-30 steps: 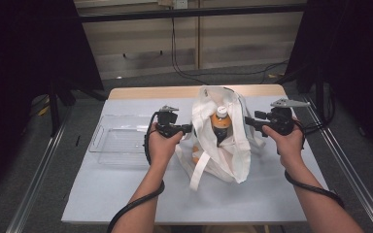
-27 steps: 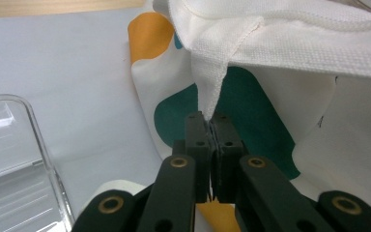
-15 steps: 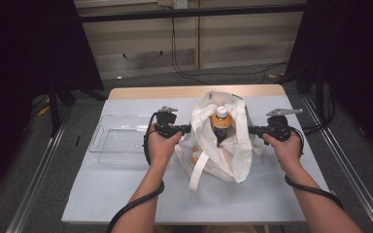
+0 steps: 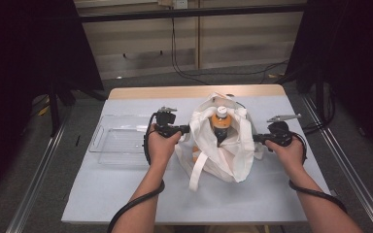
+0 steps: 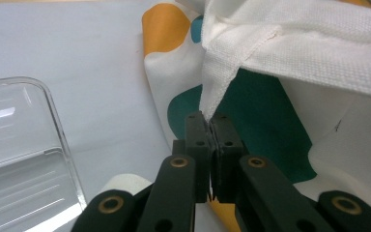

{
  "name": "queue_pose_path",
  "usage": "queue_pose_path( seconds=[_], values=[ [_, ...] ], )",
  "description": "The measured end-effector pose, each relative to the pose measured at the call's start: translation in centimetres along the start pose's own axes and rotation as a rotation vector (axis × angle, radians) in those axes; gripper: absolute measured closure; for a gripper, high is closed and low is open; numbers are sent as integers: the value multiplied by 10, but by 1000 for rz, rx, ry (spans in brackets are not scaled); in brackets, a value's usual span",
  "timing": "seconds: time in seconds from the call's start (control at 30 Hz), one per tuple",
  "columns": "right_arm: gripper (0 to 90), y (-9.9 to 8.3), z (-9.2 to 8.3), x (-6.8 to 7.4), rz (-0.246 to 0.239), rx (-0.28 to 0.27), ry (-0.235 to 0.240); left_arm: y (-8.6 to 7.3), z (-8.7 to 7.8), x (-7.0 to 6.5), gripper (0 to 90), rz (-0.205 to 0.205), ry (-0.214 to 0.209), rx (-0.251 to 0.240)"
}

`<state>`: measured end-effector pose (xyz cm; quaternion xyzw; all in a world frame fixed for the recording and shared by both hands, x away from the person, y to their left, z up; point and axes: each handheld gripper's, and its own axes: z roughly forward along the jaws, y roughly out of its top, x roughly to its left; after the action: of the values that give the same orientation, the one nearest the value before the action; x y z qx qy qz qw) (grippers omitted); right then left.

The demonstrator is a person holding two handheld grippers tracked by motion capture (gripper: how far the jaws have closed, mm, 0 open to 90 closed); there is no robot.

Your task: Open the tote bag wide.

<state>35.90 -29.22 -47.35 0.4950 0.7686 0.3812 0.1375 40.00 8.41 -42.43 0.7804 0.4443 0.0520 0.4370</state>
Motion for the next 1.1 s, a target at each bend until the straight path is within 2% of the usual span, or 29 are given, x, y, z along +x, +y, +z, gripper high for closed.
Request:
queue_pose_path(
  seconds=[0.13, 0.37, 0.47, 0.53, 0.63, 0.7, 0.77, 0.9, 1.0, 1.03, 1.1],
  values=[
    [887, -2, -2, -1, 4, 2, -13, -1, 0, 2, 880, -4, -3, 6],
    [860, 2, -8, 3, 4, -78, 12, 1, -1, 1, 855, -23, -15, -9],
    [838, 8, -10, 7, -4, -106, 14, 4, -3, 0, 806, -22, -18, -15],
    [807, 11, -10, 10, -16, -112, 9, 6, -5, -1, 792, -21, -24, -16],
    [728, 16, -13, 16, -35, -125, 0, 10, -9, -2, 758, 3, -31, -23],
    [672, 20, -14, 19, -41, -134, -21, 13, -10, -4, 746, 5, -31, -29],
    [625, 24, -16, 20, -37, -149, -21, 16, -12, -5, 735, 7, -39, -40],
    [608, 28, -20, 22, -45, -157, -35, 22, -14, -6, 713, 14, -46, -46],
    [565, 31, -22, 20, -39, -148, -47, 23, -16, -5, 683, 13, -32, -38],
    [556, 31, -23, 19, -41, -149, -47, 24, -18, -4, 680, 24, -27, -31],
    [521, 33, -24, 18, -37, -142, -54, 24, -20, -3, 671, 16, -23, -31]
  ],
)
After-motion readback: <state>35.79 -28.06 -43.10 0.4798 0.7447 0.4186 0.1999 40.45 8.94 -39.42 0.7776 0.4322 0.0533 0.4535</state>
